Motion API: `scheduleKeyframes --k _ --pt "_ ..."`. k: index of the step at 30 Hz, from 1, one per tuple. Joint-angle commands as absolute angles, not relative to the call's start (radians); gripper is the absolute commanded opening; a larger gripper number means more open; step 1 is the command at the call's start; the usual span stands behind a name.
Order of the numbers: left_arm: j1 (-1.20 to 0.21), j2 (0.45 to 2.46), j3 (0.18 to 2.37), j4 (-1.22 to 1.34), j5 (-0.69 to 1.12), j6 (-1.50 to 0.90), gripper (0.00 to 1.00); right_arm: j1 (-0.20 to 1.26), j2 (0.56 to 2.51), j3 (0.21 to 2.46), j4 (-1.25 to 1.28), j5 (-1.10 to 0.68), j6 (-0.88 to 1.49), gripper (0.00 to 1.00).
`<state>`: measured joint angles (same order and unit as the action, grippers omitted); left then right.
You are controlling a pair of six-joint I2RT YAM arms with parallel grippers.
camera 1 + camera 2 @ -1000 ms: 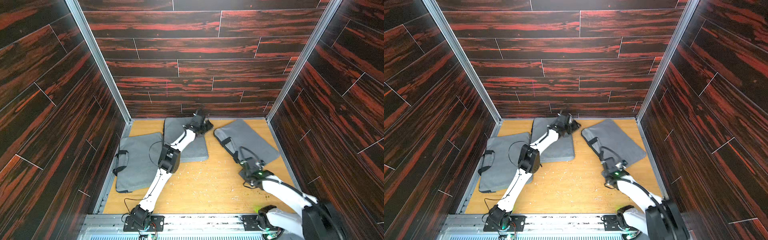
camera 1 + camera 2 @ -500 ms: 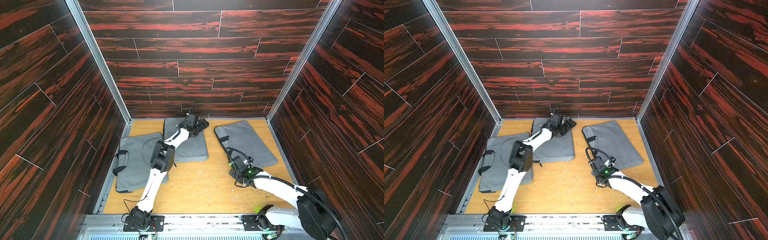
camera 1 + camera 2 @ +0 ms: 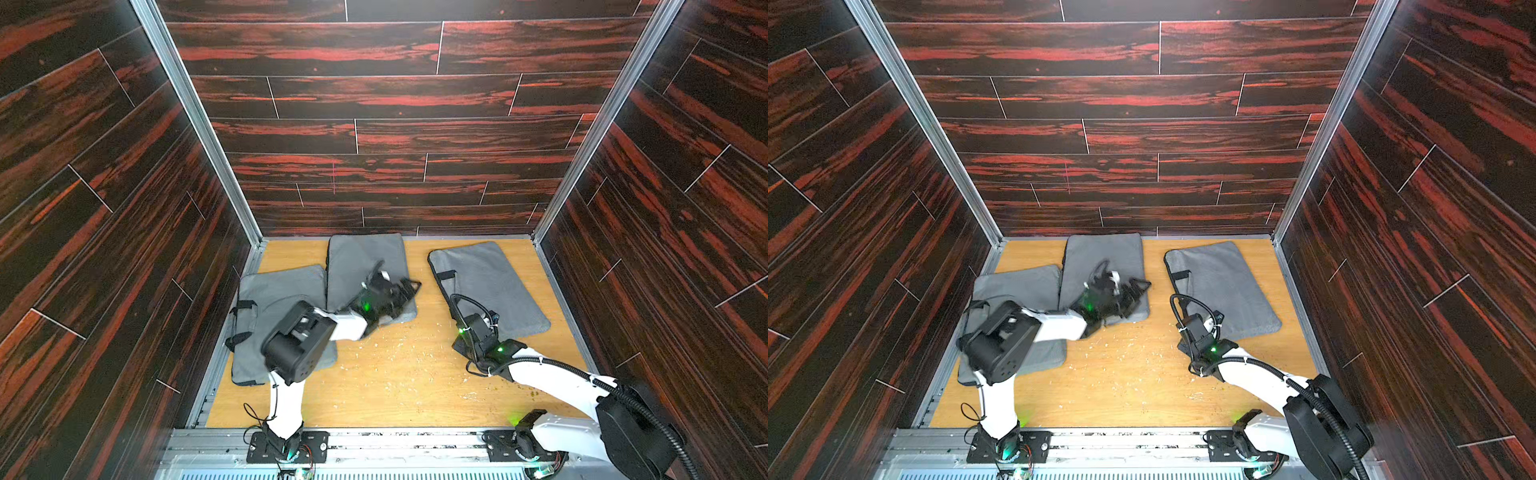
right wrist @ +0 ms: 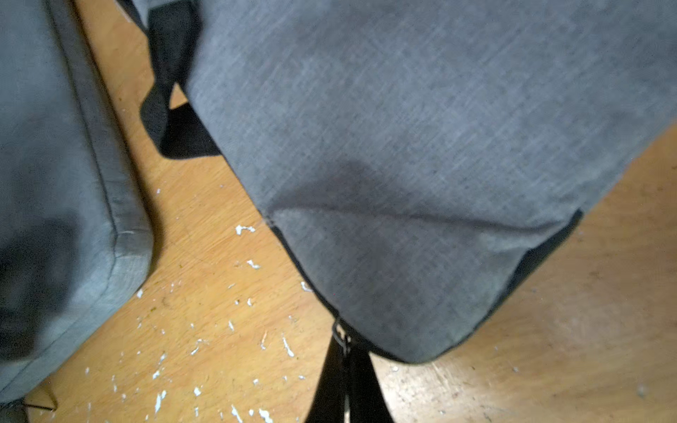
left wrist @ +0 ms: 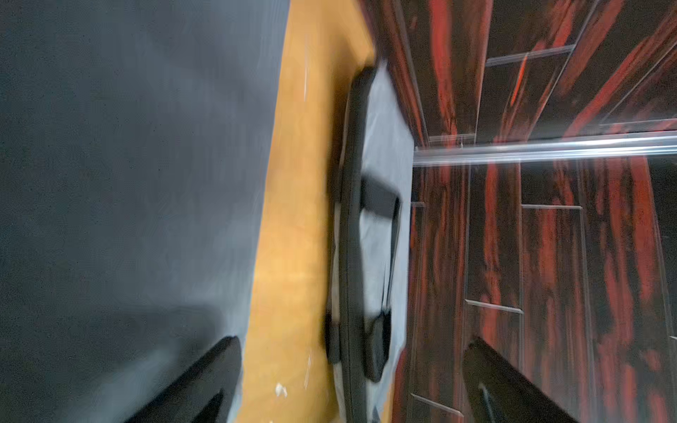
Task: Put the mouse into the laptop bag
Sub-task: Zip the zipper on the zippered laptop bag.
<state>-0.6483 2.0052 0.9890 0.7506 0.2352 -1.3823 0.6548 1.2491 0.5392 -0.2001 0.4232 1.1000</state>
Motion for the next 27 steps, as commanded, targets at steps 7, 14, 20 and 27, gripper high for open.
scheduleKeyframes --k 7,14,20,27 --pt "-0.76 2.08 0.999 0.979 0.23 -1.539 0.97 0.666 1.208 0.531 -0.148 0.387 1.069 0.0" --pt "-0.817 2.133 1.02 0.977 0.232 -1.587 0.95 0.666 1.215 0.531 -0.143 0.379 1.061 0.0" --pt "-0.857 2.178 1.067 0.938 0.235 -1.586 0.86 0.666 1.216 0.534 -0.135 0.37 1.053 0.0" --pt "-0.865 2.218 1.142 0.885 0.242 -1.556 0.55 0.669 1.229 0.529 -0.115 0.334 1.046 0.0"
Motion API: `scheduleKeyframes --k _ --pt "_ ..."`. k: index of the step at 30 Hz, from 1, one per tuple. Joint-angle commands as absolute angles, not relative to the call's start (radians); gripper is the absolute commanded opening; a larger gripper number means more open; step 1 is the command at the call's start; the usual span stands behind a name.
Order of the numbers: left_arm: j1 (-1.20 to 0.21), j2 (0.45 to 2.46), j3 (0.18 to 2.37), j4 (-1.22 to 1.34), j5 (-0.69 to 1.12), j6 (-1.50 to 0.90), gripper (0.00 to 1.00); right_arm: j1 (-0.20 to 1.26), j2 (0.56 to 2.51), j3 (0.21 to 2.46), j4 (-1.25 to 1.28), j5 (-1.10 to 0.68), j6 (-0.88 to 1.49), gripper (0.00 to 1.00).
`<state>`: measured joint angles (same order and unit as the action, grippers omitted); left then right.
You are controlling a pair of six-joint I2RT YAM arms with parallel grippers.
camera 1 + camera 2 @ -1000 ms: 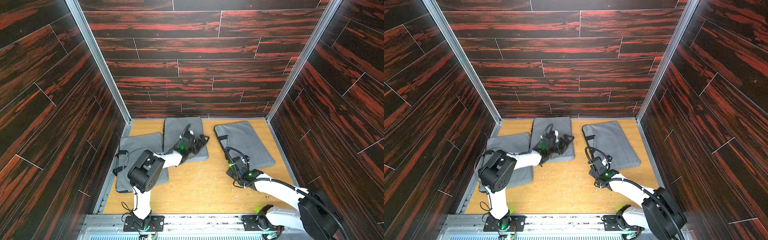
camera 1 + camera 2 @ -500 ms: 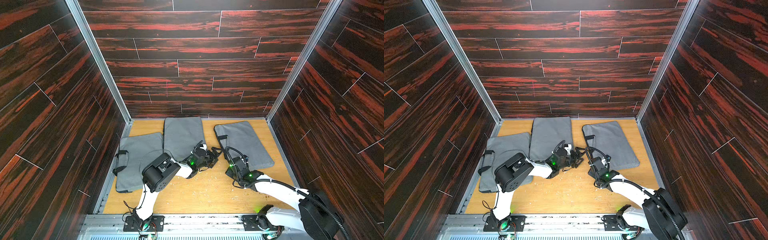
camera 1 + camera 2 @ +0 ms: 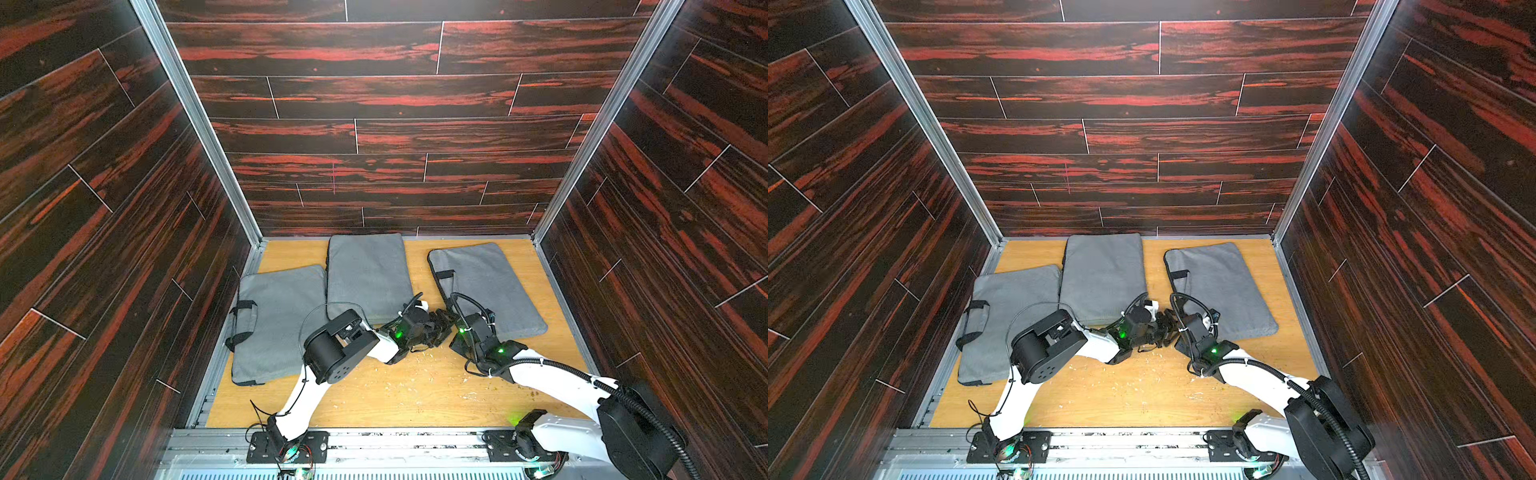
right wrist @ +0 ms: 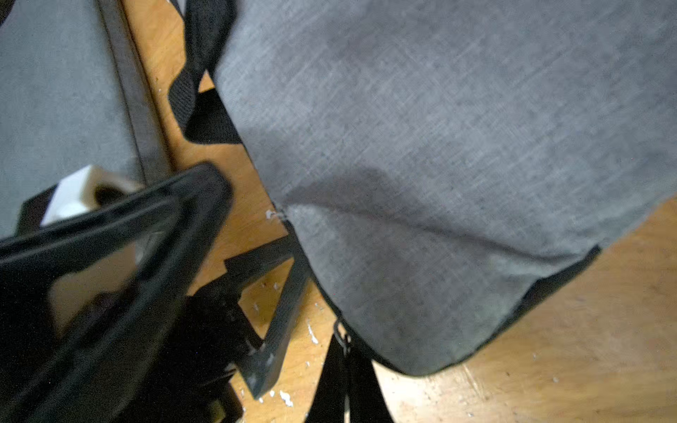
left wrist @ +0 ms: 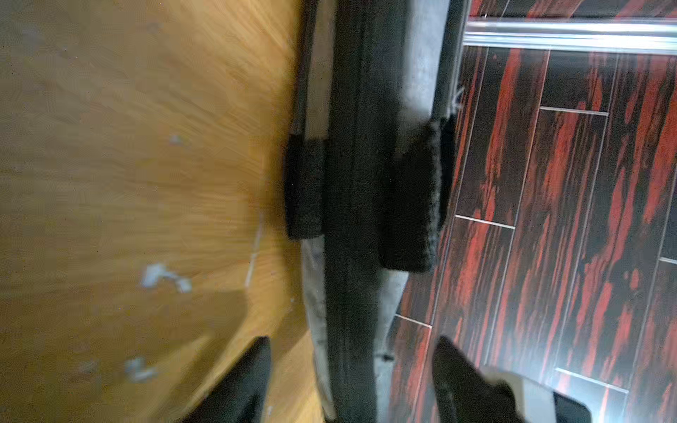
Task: Put the mouse into the laptop bag
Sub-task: Zip the zipper on the zippered laptop bag.
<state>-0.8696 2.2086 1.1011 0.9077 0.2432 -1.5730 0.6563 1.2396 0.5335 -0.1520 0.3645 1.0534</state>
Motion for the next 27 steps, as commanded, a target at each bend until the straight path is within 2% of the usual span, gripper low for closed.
scheduleKeyframes --k 1,3,5,8,11,21,27 --pt "-0.865 2.225 1.153 0.874 0.243 -1.551 0.47 0.668 1.227 0.528 -0.115 0.33 1.046 0.0" --pt "-0.865 2.243 1.179 0.853 0.249 -1.543 0.3 0.669 1.221 0.522 -0.112 0.318 1.043 0.0" --pt "-0.864 2.256 1.197 0.834 0.251 -1.535 0.18 0.679 1.211 0.513 -0.109 0.313 1.046 0.0" --pt "-0.852 2.258 1.221 0.796 0.256 -1.505 0.07 0.701 1.212 0.509 -0.12 0.316 1.049 0.0" --pt "-0.834 2.244 1.238 0.739 0.259 -1.456 0.0 0.721 1.211 0.504 -0.149 0.331 1.056 0.0" --pt "-0.762 2.268 1.281 0.712 0.319 -1.428 0.0 0.738 1.122 0.395 -0.162 0.323 1.086 0.0" --pt "-0.731 2.26 1.252 0.777 0.353 -1.453 0.0 0.733 1.138 0.401 -0.25 0.421 1.119 0.0"
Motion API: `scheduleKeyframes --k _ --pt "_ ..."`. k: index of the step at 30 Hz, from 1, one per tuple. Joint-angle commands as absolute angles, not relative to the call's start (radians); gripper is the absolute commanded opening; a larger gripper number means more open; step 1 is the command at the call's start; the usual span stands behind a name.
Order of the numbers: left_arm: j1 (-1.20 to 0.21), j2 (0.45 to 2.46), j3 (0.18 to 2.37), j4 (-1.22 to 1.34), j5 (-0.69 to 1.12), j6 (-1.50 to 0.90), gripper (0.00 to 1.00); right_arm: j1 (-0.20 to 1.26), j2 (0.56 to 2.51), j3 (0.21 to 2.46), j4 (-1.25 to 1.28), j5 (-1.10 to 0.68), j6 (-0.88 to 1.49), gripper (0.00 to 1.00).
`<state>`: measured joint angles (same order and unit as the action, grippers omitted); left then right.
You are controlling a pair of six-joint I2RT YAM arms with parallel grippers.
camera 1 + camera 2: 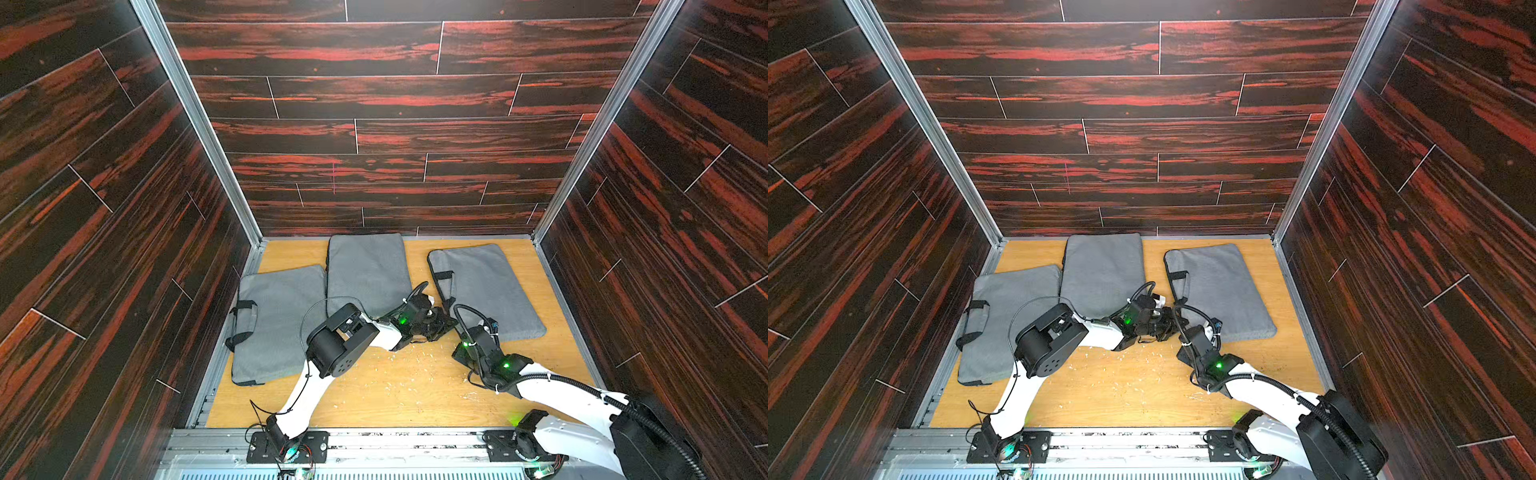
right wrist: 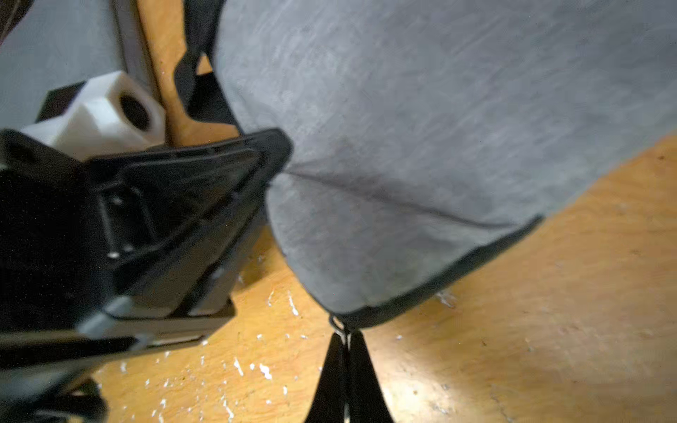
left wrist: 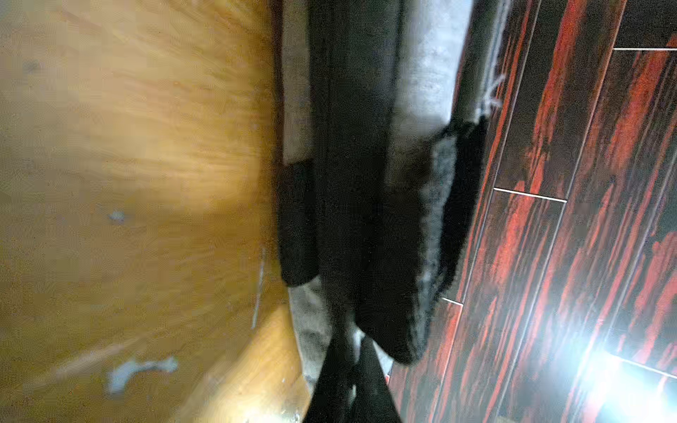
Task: Put the mouse into the laptop bag
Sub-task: Zip the zipper on the zippered laptop bag.
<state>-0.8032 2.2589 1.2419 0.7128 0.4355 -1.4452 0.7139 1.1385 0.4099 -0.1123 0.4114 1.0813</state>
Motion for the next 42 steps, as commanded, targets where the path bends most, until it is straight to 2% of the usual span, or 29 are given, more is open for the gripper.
scheduleKeyframes --k 1,7,15,21,26,31,32,34,35,39,42 --pt "-0.729 2.256 1.252 0.778 0.362 -1.453 0.0 0.73 1.149 0.404 -0.259 0.431 1.123 0.0" --pt "-0.711 2.243 1.273 0.755 0.393 -1.432 0.0 0.679 1.201 0.376 -0.22 0.416 1.136 0.0" --pt "-0.702 2.277 1.341 0.717 0.431 -1.424 0.0 0.56 1.17 0.328 -0.215 0.41 1.118 0.0" --pt "-0.681 2.304 1.391 0.691 0.457 -1.417 0.0 0.528 1.167 0.332 -0.231 0.411 1.135 0.0" --pt "-0.639 2.344 1.514 0.619 0.546 -1.413 0.0 0.522 1.189 0.366 -0.261 0.412 1.154 0.0" --pt "-0.629 2.336 1.578 0.507 0.568 -1.348 0.0 0.533 1.197 0.373 -0.048 0.234 0.984 0.0" --pt "-0.632 2.333 1.568 0.51 0.558 -1.348 0.02 0.535 1.205 0.378 -0.022 0.215 0.968 0.0" --pt "-0.636 2.321 1.526 0.541 0.543 -1.363 0.14 0.536 1.226 0.398 0.007 0.194 0.942 0.0" --pt "-0.637 2.314 1.501 0.563 0.538 -1.371 0.21 0.535 1.235 0.409 0.008 0.196 0.934 0.0" --pt "-0.644 2.259 1.395 0.602 0.517 -1.381 0.63 0.535 1.271 0.466 0.005 0.2 0.903 0.0" --pt "-0.669 2.208 1.316 0.631 0.499 -1.381 0.79 0.535 1.288 0.493 0.001 0.202 0.89 0.0"
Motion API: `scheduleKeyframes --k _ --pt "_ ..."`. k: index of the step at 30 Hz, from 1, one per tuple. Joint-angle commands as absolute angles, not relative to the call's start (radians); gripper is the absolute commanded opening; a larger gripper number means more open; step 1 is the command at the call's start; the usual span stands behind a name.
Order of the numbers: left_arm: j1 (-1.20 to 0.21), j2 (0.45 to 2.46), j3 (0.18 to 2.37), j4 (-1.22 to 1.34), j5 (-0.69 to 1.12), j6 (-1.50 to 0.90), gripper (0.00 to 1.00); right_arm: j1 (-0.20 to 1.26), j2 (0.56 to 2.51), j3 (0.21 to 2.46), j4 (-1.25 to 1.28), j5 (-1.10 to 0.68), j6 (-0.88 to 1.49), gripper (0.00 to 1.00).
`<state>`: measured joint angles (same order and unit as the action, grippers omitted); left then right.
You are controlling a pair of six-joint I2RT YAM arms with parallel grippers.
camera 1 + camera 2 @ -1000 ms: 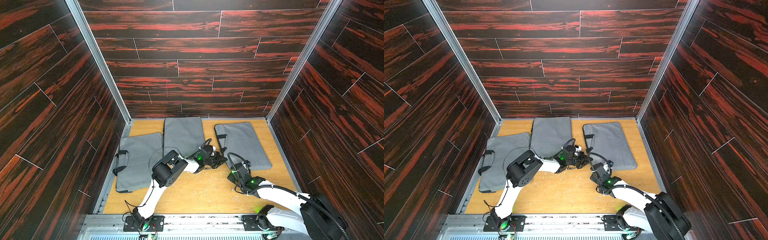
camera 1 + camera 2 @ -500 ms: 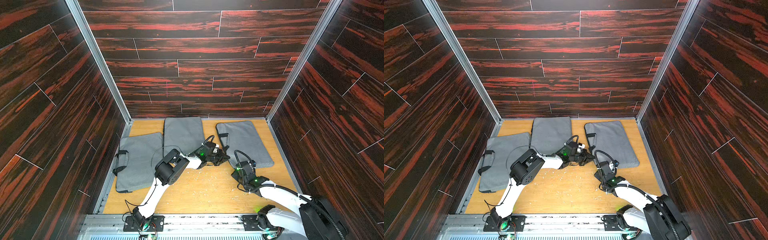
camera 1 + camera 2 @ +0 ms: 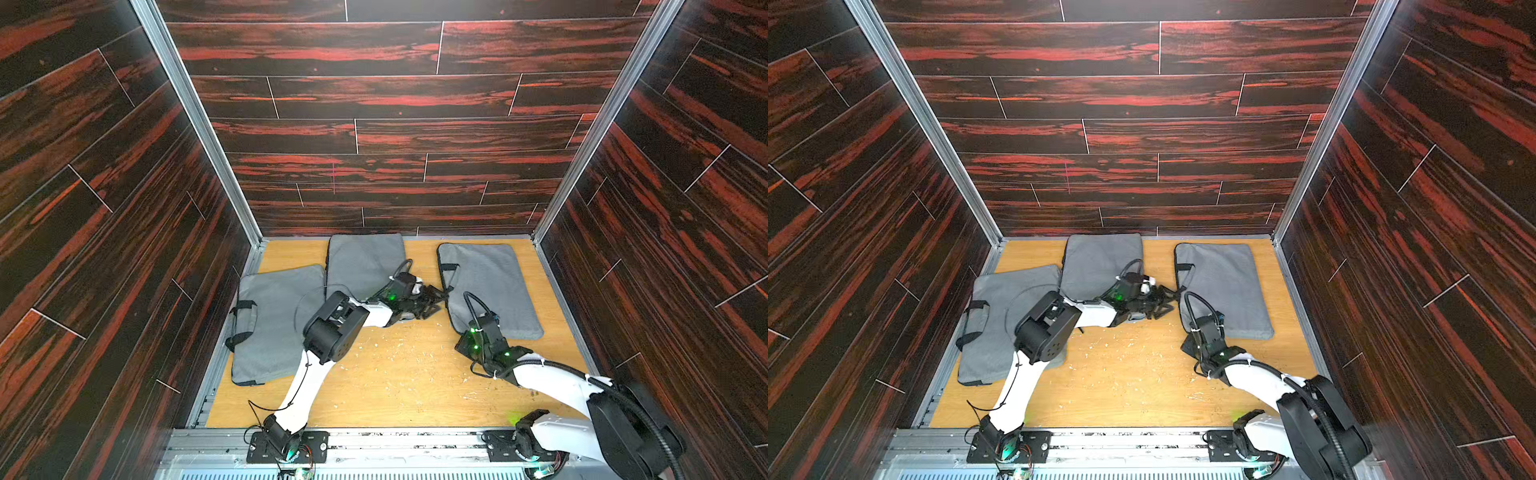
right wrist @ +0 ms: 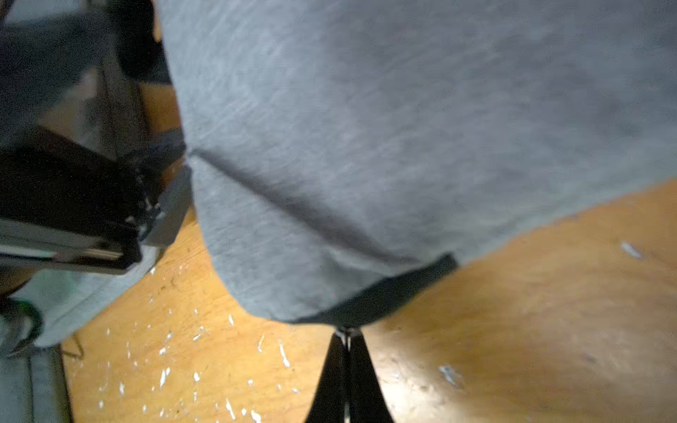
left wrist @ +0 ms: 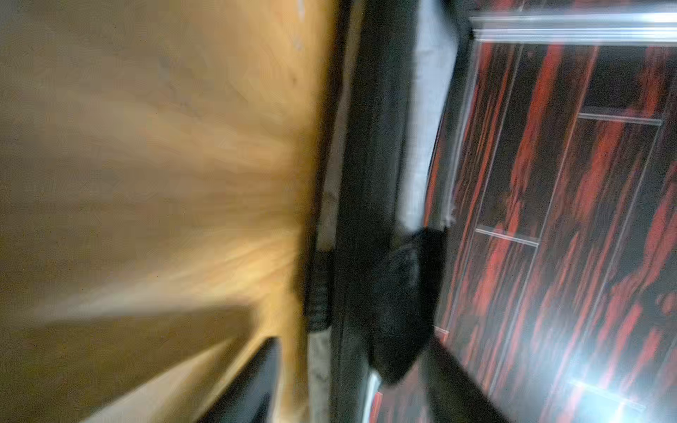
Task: Put the mouse into the laptop bag
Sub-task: Zip the zipper on the zippered laptop bag.
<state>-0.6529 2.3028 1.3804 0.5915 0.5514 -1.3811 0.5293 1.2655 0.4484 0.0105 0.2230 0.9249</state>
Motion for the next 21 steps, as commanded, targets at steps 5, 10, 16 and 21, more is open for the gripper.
scheduleKeyframes --k 5,10,16,21 --pt "-0.724 2.163 1.253 0.641 0.465 -1.377 0.87 0.535 1.271 0.5 -0.004 0.2 0.885 0.0" --pt "-0.777 2.206 1.31 0.646 0.482 -1.397 0.86 0.535 1.268 0.492 -0.003 0.192 0.889 0.0" --pt "-0.792 2.248 1.342 0.644 0.472 -1.413 0.3 0.535 1.252 0.49 -0.033 0.218 0.897 0.0" --pt "-0.779 2.249 1.347 0.617 0.453 -1.396 0.0 0.521 1.263 0.515 -0.16 0.302 0.941 0.0"
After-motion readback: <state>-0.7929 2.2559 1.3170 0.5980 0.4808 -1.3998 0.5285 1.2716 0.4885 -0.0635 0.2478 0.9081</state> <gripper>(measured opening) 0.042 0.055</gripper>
